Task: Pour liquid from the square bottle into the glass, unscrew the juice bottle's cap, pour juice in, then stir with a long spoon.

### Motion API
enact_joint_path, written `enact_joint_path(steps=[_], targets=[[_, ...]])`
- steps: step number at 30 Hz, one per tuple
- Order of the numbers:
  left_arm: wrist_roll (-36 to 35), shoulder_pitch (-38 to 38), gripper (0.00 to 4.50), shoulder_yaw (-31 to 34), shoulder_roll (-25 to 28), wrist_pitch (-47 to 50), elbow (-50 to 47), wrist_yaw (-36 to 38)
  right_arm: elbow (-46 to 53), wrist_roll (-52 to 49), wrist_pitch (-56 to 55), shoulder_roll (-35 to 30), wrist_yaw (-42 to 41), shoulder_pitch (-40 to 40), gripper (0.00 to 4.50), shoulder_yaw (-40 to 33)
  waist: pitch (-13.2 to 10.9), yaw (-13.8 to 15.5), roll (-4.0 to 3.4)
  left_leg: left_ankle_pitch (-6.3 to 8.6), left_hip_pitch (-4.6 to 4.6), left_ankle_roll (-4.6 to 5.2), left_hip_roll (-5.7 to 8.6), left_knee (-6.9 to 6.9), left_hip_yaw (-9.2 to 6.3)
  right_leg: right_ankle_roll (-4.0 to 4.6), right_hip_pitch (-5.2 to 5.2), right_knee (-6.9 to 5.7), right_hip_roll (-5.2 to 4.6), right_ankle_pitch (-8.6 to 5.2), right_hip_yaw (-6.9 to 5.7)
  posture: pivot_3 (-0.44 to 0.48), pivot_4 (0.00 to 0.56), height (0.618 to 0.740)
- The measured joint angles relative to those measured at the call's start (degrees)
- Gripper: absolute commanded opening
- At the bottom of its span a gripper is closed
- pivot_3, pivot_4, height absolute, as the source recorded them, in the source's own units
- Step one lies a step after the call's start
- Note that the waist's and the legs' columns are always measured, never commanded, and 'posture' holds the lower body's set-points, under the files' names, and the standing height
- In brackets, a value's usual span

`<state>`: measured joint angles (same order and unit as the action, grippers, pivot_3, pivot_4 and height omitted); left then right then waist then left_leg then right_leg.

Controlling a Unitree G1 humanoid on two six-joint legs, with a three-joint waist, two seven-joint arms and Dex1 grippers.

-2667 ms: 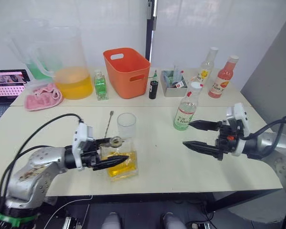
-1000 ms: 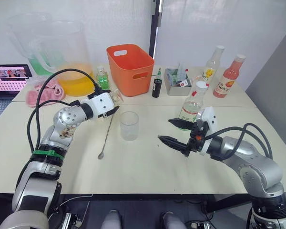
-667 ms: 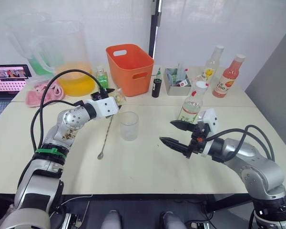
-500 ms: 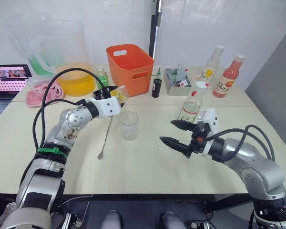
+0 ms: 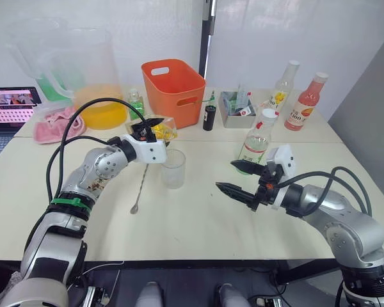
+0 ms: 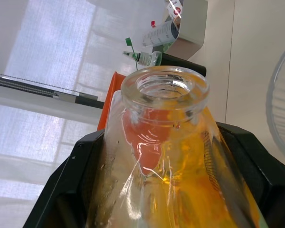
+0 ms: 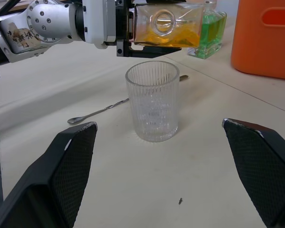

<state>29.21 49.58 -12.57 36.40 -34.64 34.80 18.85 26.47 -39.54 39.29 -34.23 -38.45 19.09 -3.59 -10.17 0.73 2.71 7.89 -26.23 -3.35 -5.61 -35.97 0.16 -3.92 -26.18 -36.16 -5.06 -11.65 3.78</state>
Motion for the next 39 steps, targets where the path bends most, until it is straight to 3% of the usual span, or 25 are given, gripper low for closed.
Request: enact_joint_path(steps=[13,39], targets=[[8.7,1.1,2.81,-2.7,1.1,-4.1,1.2,-8.5,0.0,0.0,0.1,0.0,0.4,0.4,4.47,-0.1,0.0,0.0,0.0,0.0,0.0,0.0,0.0,-0.02,0.0,-0.01,0.0,-0.03,0.0,0.01,0.0,0.0,0.15,0.703],[19.2,2.3,2.81,-6.9,3.7,-6.9,3.9,-21.0,0.1,-0.1,0.3,-1.0,1.3,-0.4,4.47,-1.6,0.0,0.1,0.0,0.0,0.0,-0.01,0.01,-0.04,0.0,-0.01,-0.01,-0.08,-0.01,0.01,0.0,0.0,0.15,0.703]])
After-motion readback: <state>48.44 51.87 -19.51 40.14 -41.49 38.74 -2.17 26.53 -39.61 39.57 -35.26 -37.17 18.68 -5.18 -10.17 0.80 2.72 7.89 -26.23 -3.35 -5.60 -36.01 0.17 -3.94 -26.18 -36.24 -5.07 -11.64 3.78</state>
